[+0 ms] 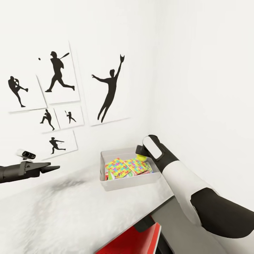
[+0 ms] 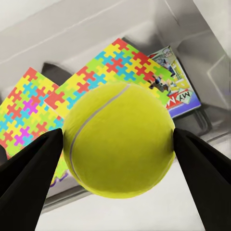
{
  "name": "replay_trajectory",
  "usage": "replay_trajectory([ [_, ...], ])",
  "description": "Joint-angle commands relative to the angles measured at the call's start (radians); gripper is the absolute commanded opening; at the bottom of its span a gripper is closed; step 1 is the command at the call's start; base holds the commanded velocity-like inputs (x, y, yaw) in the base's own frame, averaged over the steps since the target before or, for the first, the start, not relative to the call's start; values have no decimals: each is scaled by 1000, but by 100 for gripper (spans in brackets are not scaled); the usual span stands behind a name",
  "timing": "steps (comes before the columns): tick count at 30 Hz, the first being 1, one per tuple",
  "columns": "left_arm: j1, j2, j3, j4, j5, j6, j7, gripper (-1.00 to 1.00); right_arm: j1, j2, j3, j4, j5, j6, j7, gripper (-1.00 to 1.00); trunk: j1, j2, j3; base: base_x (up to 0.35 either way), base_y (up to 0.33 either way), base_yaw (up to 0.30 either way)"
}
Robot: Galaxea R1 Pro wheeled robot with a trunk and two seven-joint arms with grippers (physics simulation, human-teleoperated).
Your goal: Put all the toys in the child's room - the three board games (two on the bed and one on the table), the two jigsaw puzzles on the table, and the tennis ball on the table - inside the toy box on the table in the child's room.
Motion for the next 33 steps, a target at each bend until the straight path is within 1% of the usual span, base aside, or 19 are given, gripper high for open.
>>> replay_trajectory([
  [1,-1,1,-2,-1,7,11,-3,100,-1,0,2,-1,-7,2,-15,-100,1,-3,-4,0,0,0],
  [5,0,2,-4,-6,16,11,-3,100,-1,0,2,0,-7,2,-52,-100,1,-3,-11,0,0,0],
  [8,1,2,-6,-29,19,10,-3,100,-2,0,1,0,-8,2,-73,-100,1,-3,-15,0,0,0],
  [13,22,2,-7,-87,22,10,-3,100,-2,0,0,0,-7,2,-81,-100,1,-3,-24,0,0,0],
  [17,29,2,-7,-109,23,10,-3,100,-2,0,1,0,-7,2,-82,-100,1,-3,-30,0,0,0],
  [30,33,5,-6,-118,25,10,-3,100,-3,0,0,0,-7,2,-124,-100,1,-3,-52,0,0,0],
  [32,33,5,-6,-118,25,10,-3,100,-3,-3,-1,0,-7,2,-125,-100,1,-3,-55,0,0,0],
  [33,33,5,-6,-118,25,10,-3,100,-3,-9,-1,0,-8,2,-125,-100,1,-3,-57,0,0,0],
])
